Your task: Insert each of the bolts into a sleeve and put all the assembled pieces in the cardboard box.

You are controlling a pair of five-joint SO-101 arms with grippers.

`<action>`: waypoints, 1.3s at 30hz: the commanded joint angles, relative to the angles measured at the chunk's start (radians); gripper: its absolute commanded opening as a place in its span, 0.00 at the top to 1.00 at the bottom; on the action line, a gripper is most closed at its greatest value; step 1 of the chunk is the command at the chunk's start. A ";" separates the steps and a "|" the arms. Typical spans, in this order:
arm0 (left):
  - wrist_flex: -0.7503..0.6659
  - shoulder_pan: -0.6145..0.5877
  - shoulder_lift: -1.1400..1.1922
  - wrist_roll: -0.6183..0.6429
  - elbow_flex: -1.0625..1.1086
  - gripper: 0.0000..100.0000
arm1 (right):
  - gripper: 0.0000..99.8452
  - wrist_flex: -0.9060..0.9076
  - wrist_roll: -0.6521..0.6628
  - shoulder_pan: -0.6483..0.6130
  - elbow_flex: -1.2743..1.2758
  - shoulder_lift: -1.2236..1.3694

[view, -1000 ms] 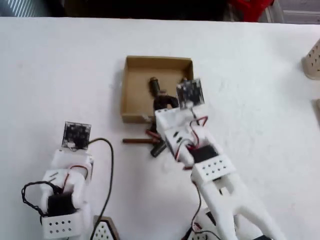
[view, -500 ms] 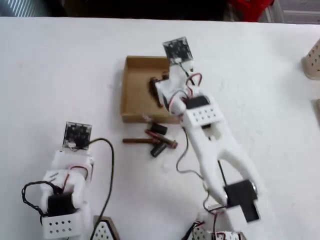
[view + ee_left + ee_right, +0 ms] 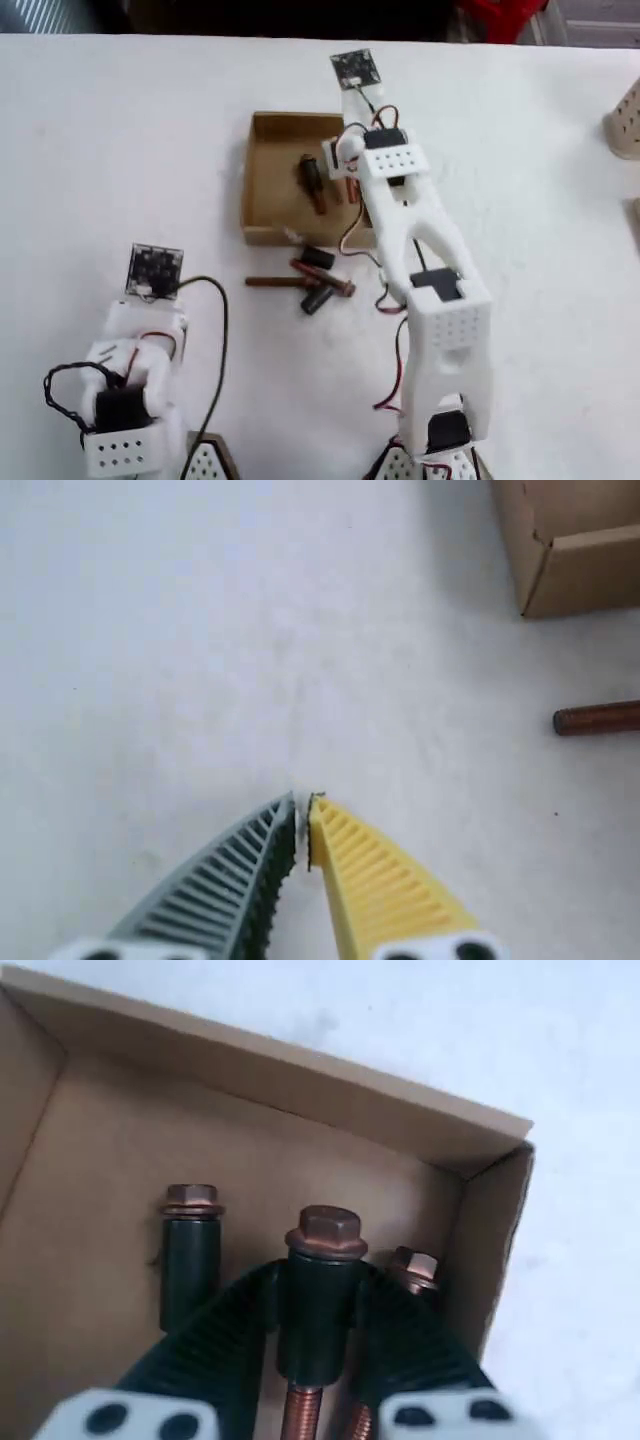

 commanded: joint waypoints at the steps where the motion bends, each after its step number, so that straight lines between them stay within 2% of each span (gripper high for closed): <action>1: -0.002 -0.012 -0.012 -0.012 -0.003 0.94 | 0.87 0.067 0.011 0.004 -0.173 0.064; 4: -0.002 -0.010 -0.012 -0.012 -0.003 0.94 | 0.78 0.099 0.009 -0.001 -0.250 0.130; 7: -0.002 -0.010 -0.012 -0.012 -0.003 0.94 | 0.76 0.140 0.009 -0.001 -0.313 0.157; 11: -0.002 -0.010 -0.012 -0.012 -0.003 0.94 | 0.81 0.234 0.015 0.005 -0.385 0.151; 17: -0.002 -0.010 -0.012 -0.012 -0.003 0.94 | 0.95 0.515 0.018 -0.002 -0.552 0.085; 19: -0.002 -0.010 -0.012 -0.012 -0.003 0.94 | 0.98 0.584 0.061 -0.002 -0.591 0.067; 23: -0.002 -0.010 -0.012 -0.012 -0.003 0.94 | 0.98 0.725 0.117 -0.001 -0.621 0.044; 29: -0.002 -0.010 -0.012 -0.012 -0.003 0.94 | 0.98 0.863 -0.121 0.045 -0.588 -0.019; 39: -0.002 -0.010 -0.012 -0.012 -0.003 0.94 | 0.98 0.839 -0.344 0.031 -0.117 -0.341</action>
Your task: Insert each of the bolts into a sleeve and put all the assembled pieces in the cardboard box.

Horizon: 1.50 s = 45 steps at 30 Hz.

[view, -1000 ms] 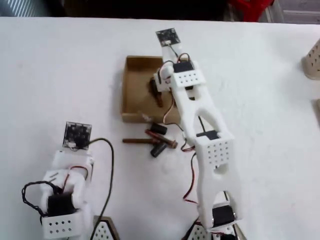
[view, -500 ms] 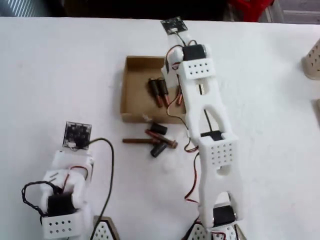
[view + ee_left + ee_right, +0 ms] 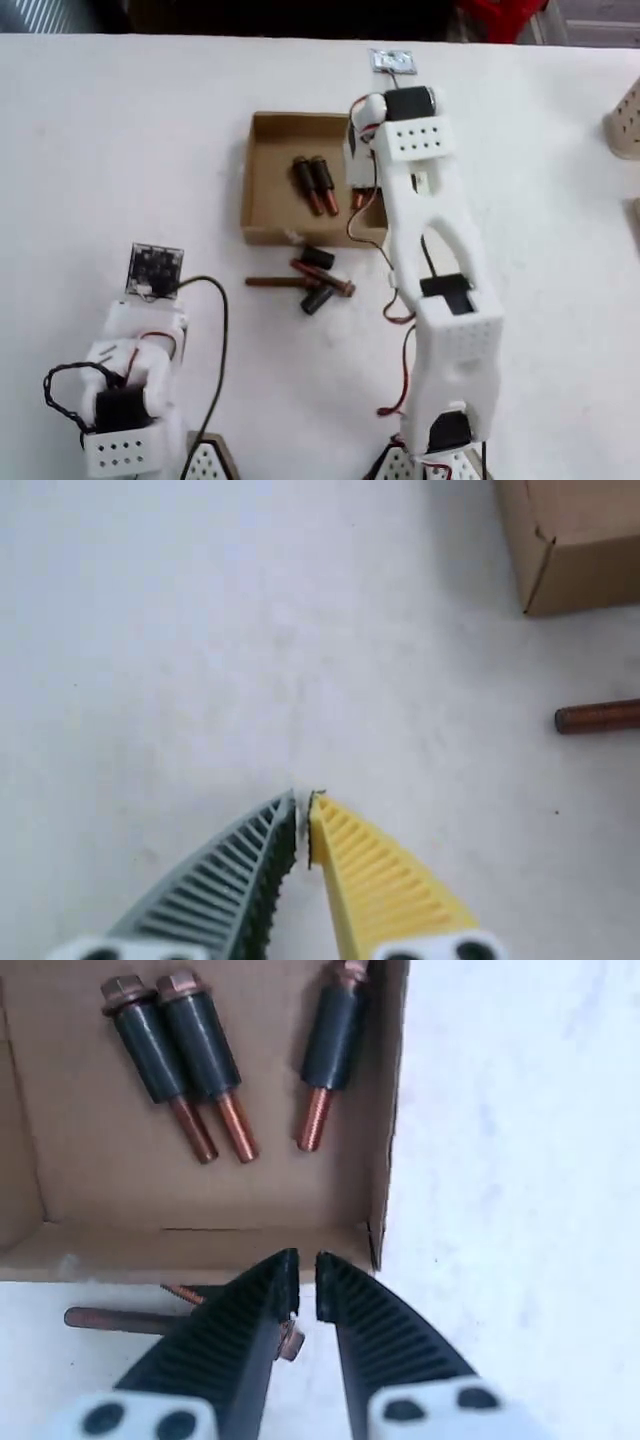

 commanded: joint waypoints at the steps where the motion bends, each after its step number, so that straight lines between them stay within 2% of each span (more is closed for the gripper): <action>1: -0.002 -0.010 -0.012 -0.012 -0.003 0.94 | 0.98 0.021 -0.097 -0.005 0.123 -0.182; 5: -0.002 -0.010 -0.012 -0.012 -0.003 0.94 | 0.98 -0.019 -0.173 -0.051 0.282 -0.275; 10: -0.002 -0.010 -0.012 -0.012 -0.003 0.94 | 0.98 -0.038 -0.265 -0.151 0.440 -0.275; 18: -0.002 -0.010 -0.012 -0.012 -0.003 0.94 | 0.98 0.001 -0.379 -0.278 0.470 -0.260; 25: -0.002 -0.010 -0.012 -0.012 -0.003 0.94 | 0.98 -0.025 -0.348 -0.364 0.485 -0.206; 31: -0.003 -0.010 -0.012 -0.014 -0.003 0.94 | 0.98 -0.150 -0.272 -0.407 0.562 -0.117; 38: -0.015 -0.010 -0.012 -0.118 -0.003 0.94 | 0.98 -0.309 -0.276 -0.417 0.704 -0.156; 45: -0.015 -0.007 -0.012 -0.121 -0.003 0.94 | 0.76 -0.311 -0.331 -0.423 0.779 -0.220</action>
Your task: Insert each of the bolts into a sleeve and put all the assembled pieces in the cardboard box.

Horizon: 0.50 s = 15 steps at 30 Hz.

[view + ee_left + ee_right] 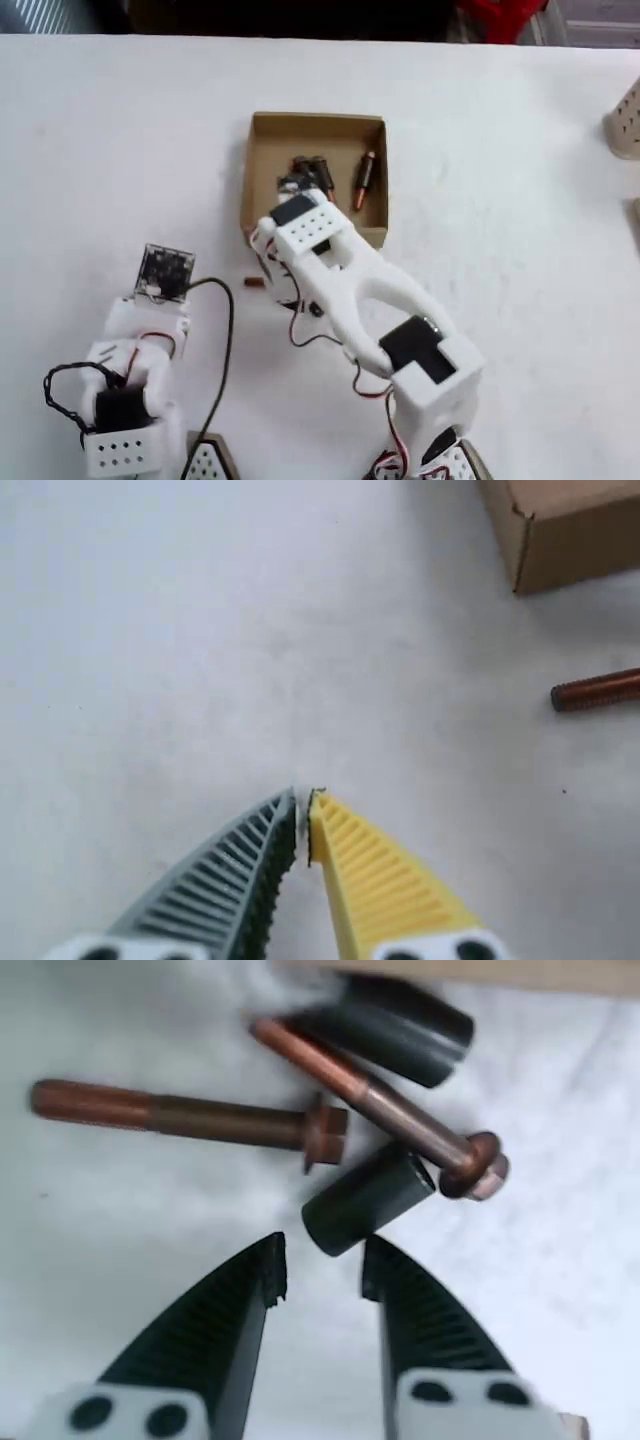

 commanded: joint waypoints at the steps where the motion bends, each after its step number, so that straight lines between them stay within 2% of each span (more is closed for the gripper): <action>1: -0.015 -0.007 -0.012 -0.011 -0.003 0.94 | 0.76 -0.005 -0.017 -0.010 0.008 -0.047; 9: -0.014 -0.007 -0.012 -0.011 -0.003 0.94 | 0.88 -0.101 -0.018 0.045 0.038 -0.036; 15: -0.012 -0.007 -0.012 -0.011 -0.003 0.94 | 0.88 -0.193 -0.021 0.074 0.086 -0.030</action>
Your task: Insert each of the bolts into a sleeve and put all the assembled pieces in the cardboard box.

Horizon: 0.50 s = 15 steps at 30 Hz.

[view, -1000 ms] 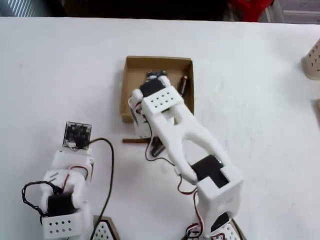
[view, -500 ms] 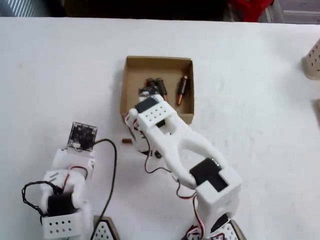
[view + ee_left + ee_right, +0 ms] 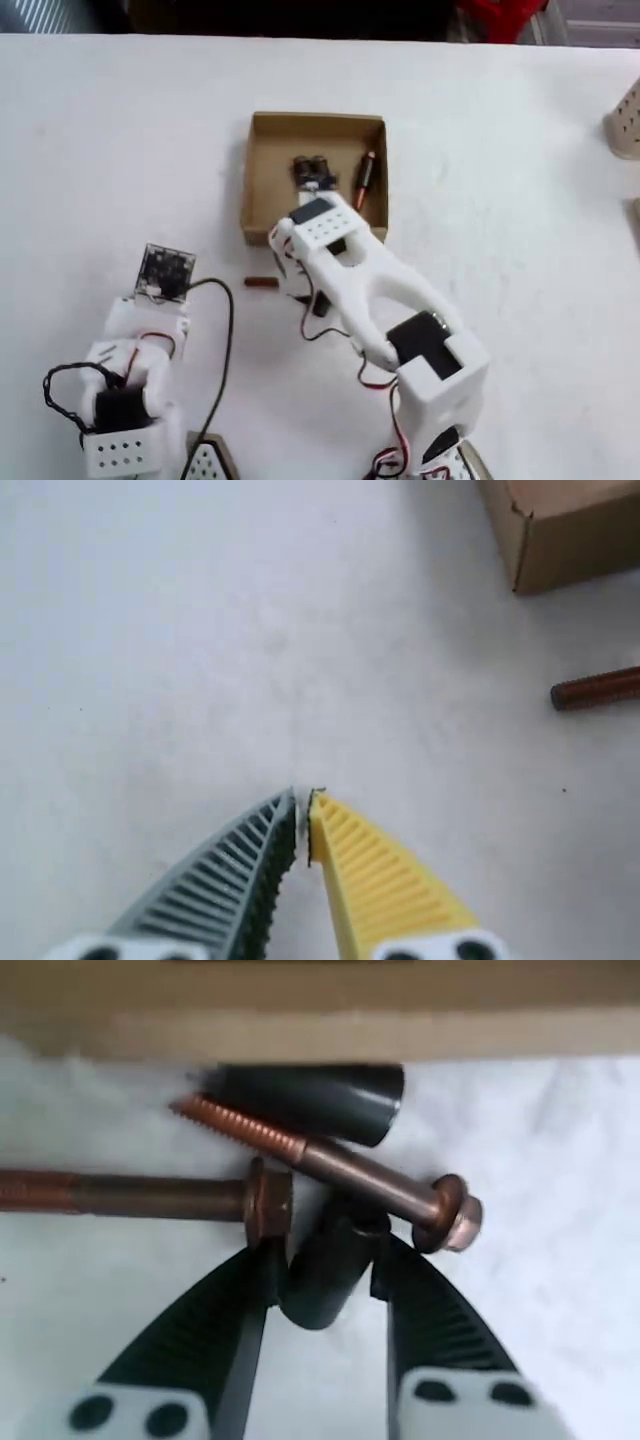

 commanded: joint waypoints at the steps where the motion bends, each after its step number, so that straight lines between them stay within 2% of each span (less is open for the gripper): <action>1: -0.011 -0.008 -0.012 -0.006 -0.003 0.94 | 0.88 -0.028 -0.008 0.015 -0.002 -0.027; 3: -0.011 -0.010 -0.012 -0.006 -0.003 0.94 | 0.91 -0.027 -0.002 0.008 -0.002 -0.027; 5: -0.011 -0.010 -0.012 -0.006 -0.003 0.94 | 0.98 -0.022 0.003 0.008 -0.002 -0.027; 10: -0.011 -0.010 -0.012 -0.006 -0.003 0.94 | 0.98 0.099 0.089 0.012 -0.002 -0.042; 15: -0.011 -0.010 -0.012 -0.006 -0.003 0.94 | 0.98 0.239 0.267 0.074 -0.002 -0.116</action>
